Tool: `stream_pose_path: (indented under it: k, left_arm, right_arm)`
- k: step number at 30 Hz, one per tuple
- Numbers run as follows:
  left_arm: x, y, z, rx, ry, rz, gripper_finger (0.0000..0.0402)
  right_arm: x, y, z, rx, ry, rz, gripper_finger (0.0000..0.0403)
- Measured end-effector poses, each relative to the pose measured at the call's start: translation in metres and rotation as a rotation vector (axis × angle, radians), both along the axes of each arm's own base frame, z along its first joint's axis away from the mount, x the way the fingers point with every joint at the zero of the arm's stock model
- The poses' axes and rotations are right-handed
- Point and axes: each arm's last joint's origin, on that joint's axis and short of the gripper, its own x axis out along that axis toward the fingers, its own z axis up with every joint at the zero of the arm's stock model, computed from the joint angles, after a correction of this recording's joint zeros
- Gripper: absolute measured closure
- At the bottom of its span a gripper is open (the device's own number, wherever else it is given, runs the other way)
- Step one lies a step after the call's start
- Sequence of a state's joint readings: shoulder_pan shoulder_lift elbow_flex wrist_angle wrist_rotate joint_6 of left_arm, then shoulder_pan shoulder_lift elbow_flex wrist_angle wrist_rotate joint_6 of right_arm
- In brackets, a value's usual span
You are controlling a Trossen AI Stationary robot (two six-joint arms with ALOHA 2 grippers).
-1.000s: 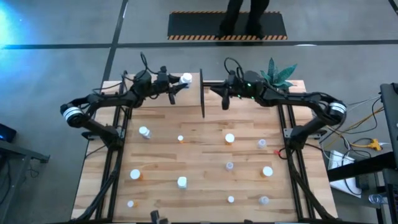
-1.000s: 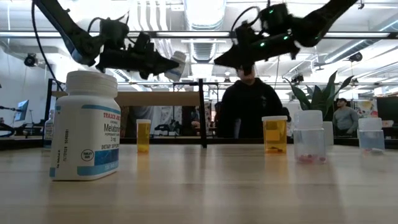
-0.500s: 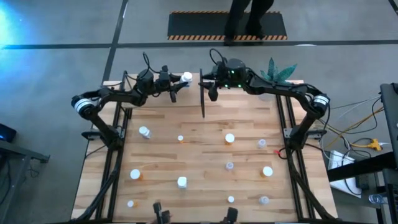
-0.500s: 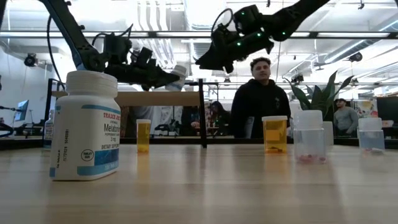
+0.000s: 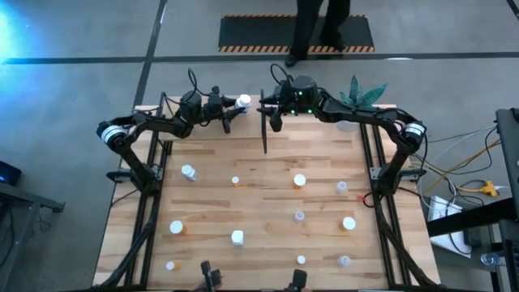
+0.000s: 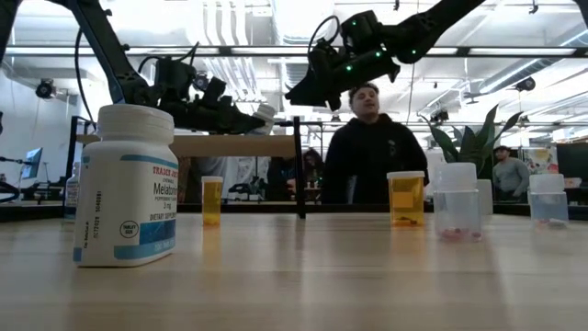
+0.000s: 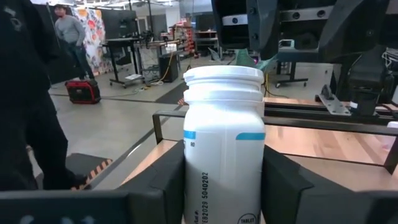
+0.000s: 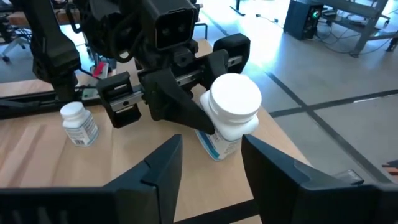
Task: Pick and place medicine bottles onto shelf by color
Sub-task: Put the top white pill bottle on the shelf
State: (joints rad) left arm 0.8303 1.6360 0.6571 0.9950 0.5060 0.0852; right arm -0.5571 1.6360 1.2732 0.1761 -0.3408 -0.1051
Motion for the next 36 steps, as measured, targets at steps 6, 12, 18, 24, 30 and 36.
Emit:
stream_pose_path:
  k: [6, 12, 18, 24, 30, 36]
  left_arm:
    - [0.0, 0.0, 0.0, -0.002, 0.002, 0.0, 0.0236]
    - [0.0, 0.0, -0.002, -0.011, 0.009, 0.0, 0.0232]
    - [0.0, 0.0, -0.003, -0.015, 0.013, 0.001, 0.0231]
    - [0.0, -0.001, -0.002, -0.018, 0.014, 0.001, 0.023]
    - [-0.003, -0.003, 0.005, -0.042, 0.038, 0.002, 0.023]
    - [-0.003, -0.003, 0.008, -0.046, 0.043, 0.013, 0.023]
  right_arm:
    - [0.0, 0.0, 0.001, 0.0, 0.0, 0.0, 0.025]
    - [0.0, 0.0, 0.0, 0.006, -0.001, -0.002, 0.0252]
    - [0.0, 0.0, 0.0, 0.009, 0.001, -0.002, 0.0252]
    - [-0.001, 0.0, -0.001, 0.013, 0.008, -0.002, 0.0252]
    - [-0.001, 0.0, -0.001, 0.015, 0.011, -0.002, 0.0252]
    - [-0.001, 0.0, -0.001, 0.011, 0.012, -0.001, 0.0252]
